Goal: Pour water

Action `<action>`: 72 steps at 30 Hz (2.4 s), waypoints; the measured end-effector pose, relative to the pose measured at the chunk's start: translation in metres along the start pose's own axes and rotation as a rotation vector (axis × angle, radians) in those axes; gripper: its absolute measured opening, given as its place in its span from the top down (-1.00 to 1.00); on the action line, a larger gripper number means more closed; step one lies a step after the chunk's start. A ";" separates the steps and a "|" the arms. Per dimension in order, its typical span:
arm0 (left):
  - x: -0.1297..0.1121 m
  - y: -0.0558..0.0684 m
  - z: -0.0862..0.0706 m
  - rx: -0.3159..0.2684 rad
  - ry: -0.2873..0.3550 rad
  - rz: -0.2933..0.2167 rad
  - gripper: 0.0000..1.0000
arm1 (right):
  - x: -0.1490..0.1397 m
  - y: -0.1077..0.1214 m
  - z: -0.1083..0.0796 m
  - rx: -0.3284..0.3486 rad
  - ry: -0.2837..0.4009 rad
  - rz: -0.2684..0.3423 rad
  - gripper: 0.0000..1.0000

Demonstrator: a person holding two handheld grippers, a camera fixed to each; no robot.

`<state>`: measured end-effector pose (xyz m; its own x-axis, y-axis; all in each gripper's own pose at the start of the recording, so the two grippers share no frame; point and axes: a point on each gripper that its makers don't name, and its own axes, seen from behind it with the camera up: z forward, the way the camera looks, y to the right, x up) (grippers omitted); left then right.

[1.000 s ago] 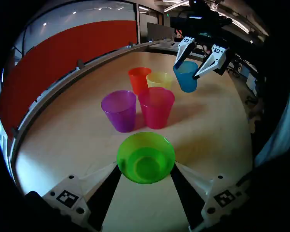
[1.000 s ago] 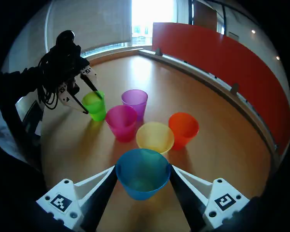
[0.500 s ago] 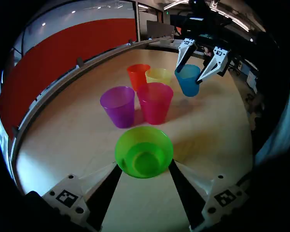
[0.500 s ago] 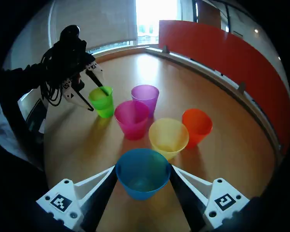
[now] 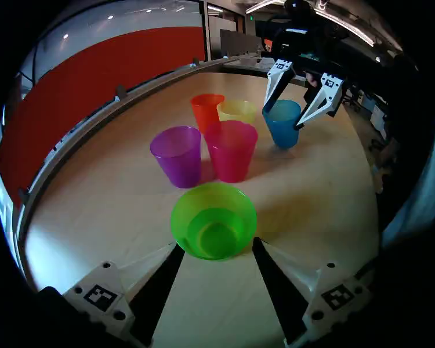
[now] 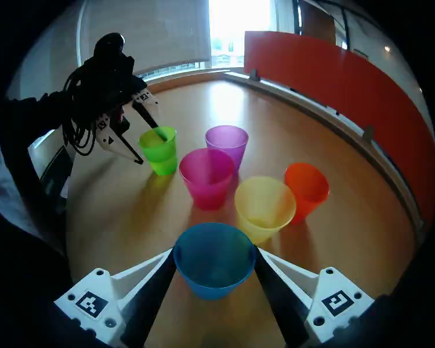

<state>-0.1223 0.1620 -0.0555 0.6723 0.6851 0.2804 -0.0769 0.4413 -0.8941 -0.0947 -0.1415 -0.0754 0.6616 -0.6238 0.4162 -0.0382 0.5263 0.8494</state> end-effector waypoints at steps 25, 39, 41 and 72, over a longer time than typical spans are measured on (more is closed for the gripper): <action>-0.006 0.006 -0.006 0.014 -0.011 0.004 -0.72 | -0.018 -0.011 -0.011 -0.010 0.025 -0.020 -0.87; -0.007 0.011 -0.010 0.026 -0.013 0.010 -0.72 | -0.027 -0.016 -0.015 -0.025 0.034 -0.020 -0.91; -0.007 0.011 -0.010 0.027 -0.013 0.009 -0.72 | -0.030 -0.017 -0.014 -0.023 0.026 -0.021 -0.93; -0.037 -0.008 -0.042 0.126 -0.022 -0.041 -0.72 | -0.079 -0.001 -0.058 -0.132 -0.018 0.049 -1.00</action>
<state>-0.1157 0.1089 -0.0733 0.6608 0.6770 0.3241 -0.1427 0.5372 -0.8313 -0.1038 -0.0592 -0.1276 0.6478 -0.6050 0.4630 0.0295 0.6272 0.7783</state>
